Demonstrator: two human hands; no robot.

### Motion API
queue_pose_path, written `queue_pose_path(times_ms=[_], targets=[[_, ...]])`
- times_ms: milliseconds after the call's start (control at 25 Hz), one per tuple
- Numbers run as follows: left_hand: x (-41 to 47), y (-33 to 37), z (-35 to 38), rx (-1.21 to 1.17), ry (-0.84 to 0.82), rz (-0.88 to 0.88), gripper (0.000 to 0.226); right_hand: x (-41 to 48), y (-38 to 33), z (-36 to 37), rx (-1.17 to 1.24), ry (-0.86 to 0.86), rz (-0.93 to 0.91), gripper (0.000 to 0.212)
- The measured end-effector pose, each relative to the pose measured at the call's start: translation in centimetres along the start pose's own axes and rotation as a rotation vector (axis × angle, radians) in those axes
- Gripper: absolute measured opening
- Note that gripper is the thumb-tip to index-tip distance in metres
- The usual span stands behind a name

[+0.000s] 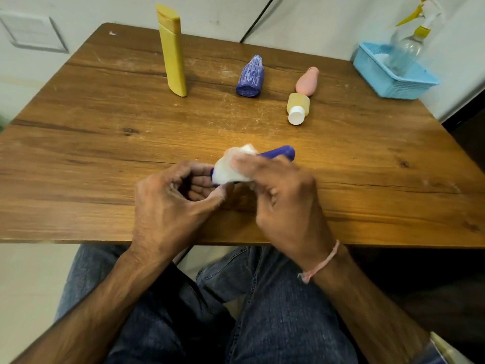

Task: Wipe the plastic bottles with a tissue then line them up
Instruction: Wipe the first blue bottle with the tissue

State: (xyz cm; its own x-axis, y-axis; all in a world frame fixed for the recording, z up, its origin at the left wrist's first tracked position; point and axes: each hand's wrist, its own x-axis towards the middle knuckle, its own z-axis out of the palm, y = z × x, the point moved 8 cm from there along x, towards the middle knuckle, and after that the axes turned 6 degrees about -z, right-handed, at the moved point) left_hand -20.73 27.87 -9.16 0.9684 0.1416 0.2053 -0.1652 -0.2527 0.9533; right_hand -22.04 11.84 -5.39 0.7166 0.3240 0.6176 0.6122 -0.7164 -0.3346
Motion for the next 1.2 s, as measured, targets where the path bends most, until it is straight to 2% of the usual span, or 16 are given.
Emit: queue_pose_path(times_ms=[80,120,280,440,520,640,760,840,960,1080,1200], targets=[[0.0,-0.1,-0.1,0.008,-0.007,-0.014,0.032,-0.6,-1.5,0.8,0.01,-0.074,-0.097,0.057],[0.1,-0.4,0.1,0.0,-0.01,-0.027,0.028,-0.4,-0.4,0.6,-0.031,-0.072,-0.077,0.059],[0.1,-0.8,0.4,-0.028,0.005,-0.072,0.027,0.5,4.6,-1.6,-0.252,0.047,0.174,0.055],[0.4,-1.6,0.1,-0.008,-0.011,-0.085,0.026,-0.6,-1.7,1.3,-0.055,-0.053,-0.056,0.056],[0.5,-1.9,0.2,-0.028,-0.015,-0.103,0.023,-0.6,-1.0,1.2,-0.015,-0.082,-0.072,0.06],[0.3,-1.6,0.5,-0.049,-0.013,-0.117,0.021,0.3,5.1,-1.1,-0.171,0.014,0.133,0.057],[0.4,-1.6,0.5,-0.053,-0.016,-0.145,0.027,0.4,8.4,-2.2,-0.176,0.052,0.372,0.049],[0.5,-2.0,0.4,-0.082,-0.014,-0.174,0.034,0.4,8.2,-2.0,-0.182,0.074,0.409,0.049],[0.6,-2.6,0.4,-0.106,-0.02,-0.219,0.027,0.3,3.9,-0.6,-0.209,0.059,0.203,0.057],[0.6,-2.7,0.4,-0.02,-0.034,-0.225,0.024,-0.5,-1.9,1.8,-0.056,-0.044,-0.023,0.055],[0.6,-2.5,0.6,-0.064,-0.054,-0.253,0.032,-0.3,-1.3,1.6,-0.007,-0.05,-0.049,0.056]])
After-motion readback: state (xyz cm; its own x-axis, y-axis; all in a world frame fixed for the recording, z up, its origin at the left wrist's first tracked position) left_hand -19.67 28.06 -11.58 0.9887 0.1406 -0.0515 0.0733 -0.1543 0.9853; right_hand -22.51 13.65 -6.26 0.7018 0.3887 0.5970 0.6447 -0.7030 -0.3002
